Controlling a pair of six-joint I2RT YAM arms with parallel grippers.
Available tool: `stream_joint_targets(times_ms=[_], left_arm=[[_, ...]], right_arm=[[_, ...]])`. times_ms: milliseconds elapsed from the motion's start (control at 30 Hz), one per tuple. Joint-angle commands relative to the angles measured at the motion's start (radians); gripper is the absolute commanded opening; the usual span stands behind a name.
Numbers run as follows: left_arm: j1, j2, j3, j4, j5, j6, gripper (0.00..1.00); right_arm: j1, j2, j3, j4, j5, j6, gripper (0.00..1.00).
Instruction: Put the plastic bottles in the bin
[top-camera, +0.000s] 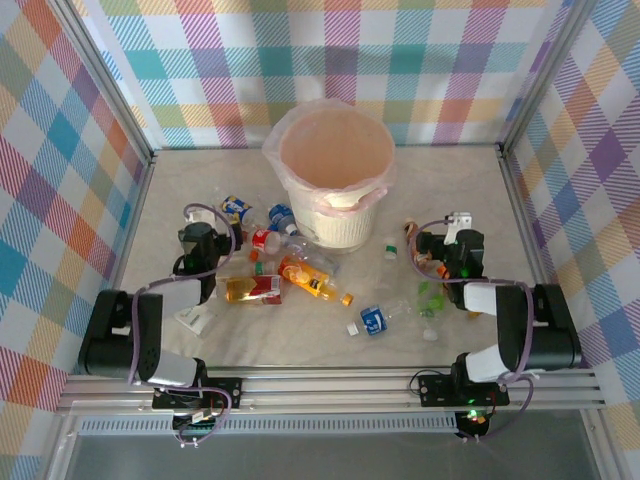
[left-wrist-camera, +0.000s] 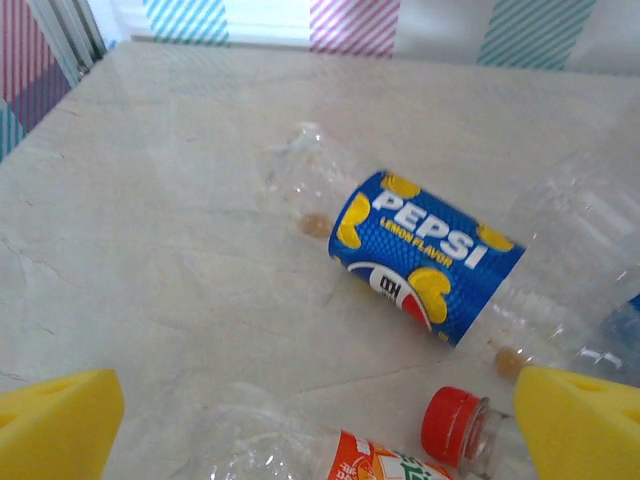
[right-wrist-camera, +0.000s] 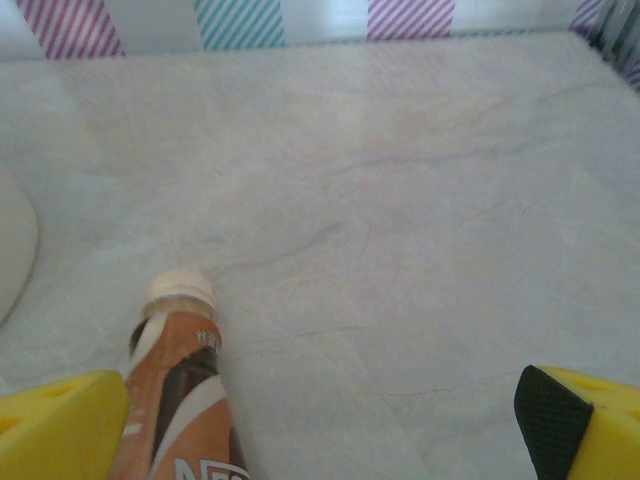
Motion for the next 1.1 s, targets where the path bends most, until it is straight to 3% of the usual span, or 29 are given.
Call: stream_joint_targets(times_ms=[0,167,367,667,900,1067], left_arm=[[0.007,-0.097,0.038,-0.13,-0.023,-0.048,1.0],[0.007,-0.253,0.103,-0.382,-0.082,-0.222,1.0],[0.006,-0.517,0.132,-0.79,-0.199,-0.502,1.0],[0.007,-0.855,0.186,-1.486,-0.281,-0.883,1.0],[0.007,-0.826,0.188,-1.683,-0.229,-0.937,1.0],[0.007,-0.775,0.156,-1.638,-0.185,-0.932,1.0]], right_arm=[[-0.006,-0.128,0.049,-0.157,0.048,0.022,1.0],[-0.006,-0.289,0.174,-0.521,0.13,0.112,1.0],[-0.005,-0.303,0.35,-0.873,0.166,0.226,1.0],[-0.003,-0.251,0.454,-1.045,0.108,0.291,1.0],[-0.003,-0.234,0.504,-1.121,0.091,0.285,1.0],[-0.004,-0.237,0.512,-1.142,0.086,0.28,1.0]])
